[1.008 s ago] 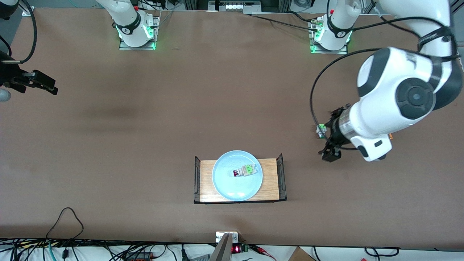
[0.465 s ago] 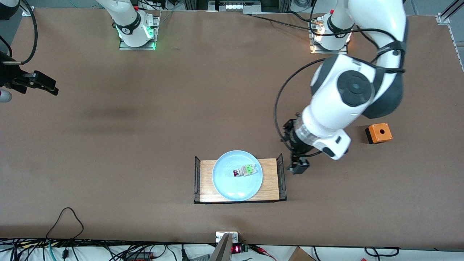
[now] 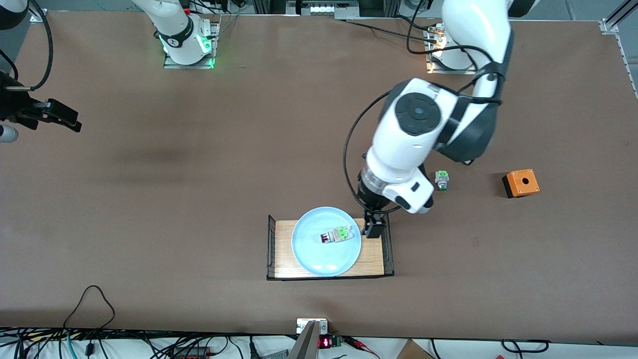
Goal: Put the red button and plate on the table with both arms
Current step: 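Lower the left gripper and grasp the white-green button block, then lift the button off the plate with the left gripper while the right gripper advances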
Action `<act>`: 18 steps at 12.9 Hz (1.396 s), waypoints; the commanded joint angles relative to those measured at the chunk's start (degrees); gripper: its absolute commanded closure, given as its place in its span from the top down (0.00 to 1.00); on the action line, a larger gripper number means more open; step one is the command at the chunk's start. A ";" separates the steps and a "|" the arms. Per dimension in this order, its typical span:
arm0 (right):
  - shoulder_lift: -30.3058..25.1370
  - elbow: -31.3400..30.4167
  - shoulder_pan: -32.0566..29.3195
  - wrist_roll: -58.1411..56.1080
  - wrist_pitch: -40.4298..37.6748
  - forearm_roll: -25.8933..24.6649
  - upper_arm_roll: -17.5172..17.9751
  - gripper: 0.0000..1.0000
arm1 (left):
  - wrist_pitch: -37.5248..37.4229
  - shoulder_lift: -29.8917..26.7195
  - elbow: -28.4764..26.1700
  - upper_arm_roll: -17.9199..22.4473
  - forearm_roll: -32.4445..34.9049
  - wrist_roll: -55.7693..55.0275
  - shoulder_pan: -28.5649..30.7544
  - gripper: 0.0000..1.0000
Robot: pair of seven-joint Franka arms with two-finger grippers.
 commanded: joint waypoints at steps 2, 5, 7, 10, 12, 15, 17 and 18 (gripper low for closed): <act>0.54 0.64 -0.18 0.48 -0.20 0.91 0.08 1.00 | 3.29 5.36 4.00 3.26 -0.28 -4.21 -2.63 1.00; 1.15 0.56 -0.18 0.04 -0.46 0.99 0.17 1.00 | 4.17 9.14 7.61 3.79 -0.28 -5.71 -3.33 1.00; 1.78 0.56 -0.27 0.21 -0.46 1.08 0.17 1.00 | 7.50 9.76 7.53 5.10 -0.28 -5.80 -4.12 1.00; 1.86 0.47 -0.27 0.30 -0.55 0.99 0.17 1.00 | 10.76 11.69 7.44 5.63 -0.10 -5.63 -4.56 1.00; 2.04 0.47 -0.44 0.04 -0.55 1.08 0.08 1.00 | 10.86 12.92 7.44 5.90 -0.01 -5.45 -4.56 1.00; 2.21 0.47 -0.71 0.04 -0.55 1.08 -0.09 1.00 | 11.21 13.72 7.44 6.16 -0.01 -5.37 -4.56 1.00; 2.13 0.47 -0.45 0.04 -0.55 1.08 -0.01 1.00 | 11.73 14.16 7.44 6.25 -0.01 -5.37 -4.56 1.00; 2.13 0.47 -0.44 0.04 -0.55 1.08 -0.01 1.00 | 11.74 14.60 7.44 6.77 -0.01 -5.37 -4.65 1.00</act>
